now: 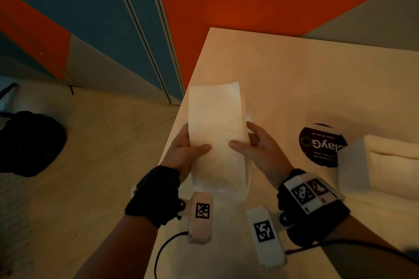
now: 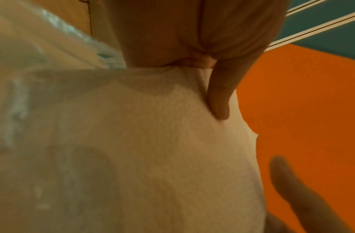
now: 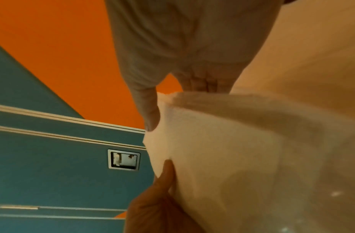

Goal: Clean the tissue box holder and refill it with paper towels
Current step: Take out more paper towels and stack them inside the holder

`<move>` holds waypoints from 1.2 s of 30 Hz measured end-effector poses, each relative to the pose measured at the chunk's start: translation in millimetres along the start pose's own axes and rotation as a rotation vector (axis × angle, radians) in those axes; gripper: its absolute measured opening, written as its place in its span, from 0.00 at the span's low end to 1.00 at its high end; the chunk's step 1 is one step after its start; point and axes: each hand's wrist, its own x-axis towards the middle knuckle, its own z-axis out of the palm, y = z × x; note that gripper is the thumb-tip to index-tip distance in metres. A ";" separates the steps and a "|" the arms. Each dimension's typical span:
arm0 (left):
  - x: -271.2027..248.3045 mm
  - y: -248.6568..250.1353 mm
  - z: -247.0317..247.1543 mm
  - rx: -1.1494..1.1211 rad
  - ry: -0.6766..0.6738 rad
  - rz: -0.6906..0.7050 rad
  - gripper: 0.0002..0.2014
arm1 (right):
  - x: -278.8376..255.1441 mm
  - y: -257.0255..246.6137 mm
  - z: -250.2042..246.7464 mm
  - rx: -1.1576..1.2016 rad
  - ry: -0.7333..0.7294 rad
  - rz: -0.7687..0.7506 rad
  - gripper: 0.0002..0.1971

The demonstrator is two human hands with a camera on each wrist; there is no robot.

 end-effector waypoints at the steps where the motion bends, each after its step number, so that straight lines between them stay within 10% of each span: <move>1: -0.8 1.6 1.5 -0.018 -0.028 0.007 0.34 | 1.3 -2.8 4.6 0.015 -0.036 0.000 0.28; 12: -18.7 -6.8 17.1 0.169 -0.076 -0.104 0.36 | 4.7 -18.4 10.9 0.379 0.241 -0.059 0.15; 16: -21.9 -11.4 22.0 -0.020 -0.059 -0.157 0.20 | -0.8 -24.7 4.1 0.608 0.269 -0.126 0.17; 22: -30.3 -17.0 68.7 -0.454 0.043 -0.164 0.23 | -10.4 -21.2 -19.9 0.938 0.320 -0.118 0.22; 29: -33.9 -20.6 112.0 -0.313 0.013 -0.157 0.15 | -22.2 -14.2 -48.5 1.071 0.365 -0.134 0.26; 36: -33.0 -9.8 110.4 -0.222 -0.041 -0.097 0.11 | -56.4 -8.3 -91.4 1.010 0.105 -0.192 0.37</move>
